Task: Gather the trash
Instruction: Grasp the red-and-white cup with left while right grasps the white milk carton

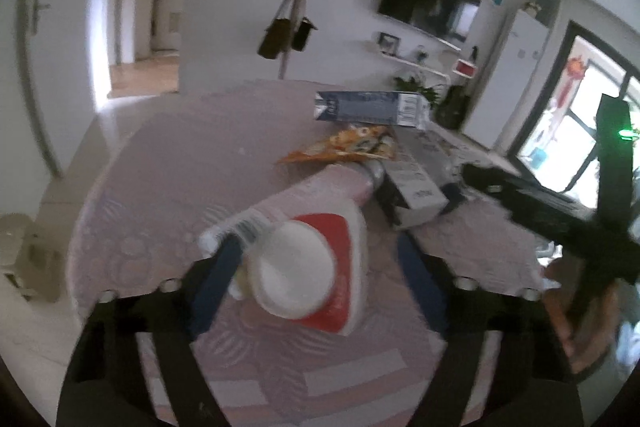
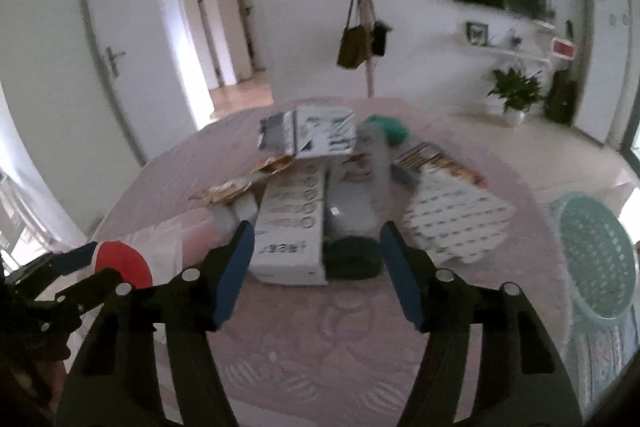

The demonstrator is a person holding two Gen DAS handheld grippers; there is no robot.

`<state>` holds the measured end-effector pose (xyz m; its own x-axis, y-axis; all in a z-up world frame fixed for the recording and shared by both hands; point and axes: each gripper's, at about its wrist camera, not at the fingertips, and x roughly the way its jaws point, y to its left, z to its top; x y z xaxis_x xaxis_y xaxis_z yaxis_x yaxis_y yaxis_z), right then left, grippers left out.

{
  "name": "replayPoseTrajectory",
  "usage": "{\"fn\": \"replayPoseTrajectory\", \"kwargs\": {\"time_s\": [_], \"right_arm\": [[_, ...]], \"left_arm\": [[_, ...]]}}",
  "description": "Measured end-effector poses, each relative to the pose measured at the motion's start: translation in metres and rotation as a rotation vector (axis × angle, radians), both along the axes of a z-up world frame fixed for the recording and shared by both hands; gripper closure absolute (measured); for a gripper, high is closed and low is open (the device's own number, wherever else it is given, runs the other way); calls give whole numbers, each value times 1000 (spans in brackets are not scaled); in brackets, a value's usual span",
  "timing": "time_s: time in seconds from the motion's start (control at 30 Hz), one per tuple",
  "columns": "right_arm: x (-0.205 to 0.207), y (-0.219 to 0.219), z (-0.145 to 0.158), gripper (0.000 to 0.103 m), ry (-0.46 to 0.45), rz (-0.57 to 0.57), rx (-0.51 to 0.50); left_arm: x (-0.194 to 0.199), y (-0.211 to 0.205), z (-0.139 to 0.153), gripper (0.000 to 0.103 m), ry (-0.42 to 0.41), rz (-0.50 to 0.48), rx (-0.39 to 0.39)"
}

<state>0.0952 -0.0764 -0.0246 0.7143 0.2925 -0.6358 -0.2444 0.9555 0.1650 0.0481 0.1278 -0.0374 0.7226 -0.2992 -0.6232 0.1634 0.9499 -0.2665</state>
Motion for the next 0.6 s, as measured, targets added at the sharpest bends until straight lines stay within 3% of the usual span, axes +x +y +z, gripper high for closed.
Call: {"fn": "replayPoseTrajectory", "kwargs": {"time_s": [0.07,0.17,0.37,0.5,0.6], "right_arm": [[9,7,-8,47,29,19,6],[16,15,-18,47,69,21,-1],[22,25,-20,46,85,12,-37],[30,35,-28,45,154,36,-25],[33,37,-34,45,170,14,-40]], "left_arm": [[-2,-3,-5,50,9,-17,-11],[-5,-10,-8,57,5,-52,-30],[-13,-21,-10,58,-2,-96,-37],[-23,-29,-13,58,11,-152,-71],[-33,-27,-15,49,13,-145,-79]]}}
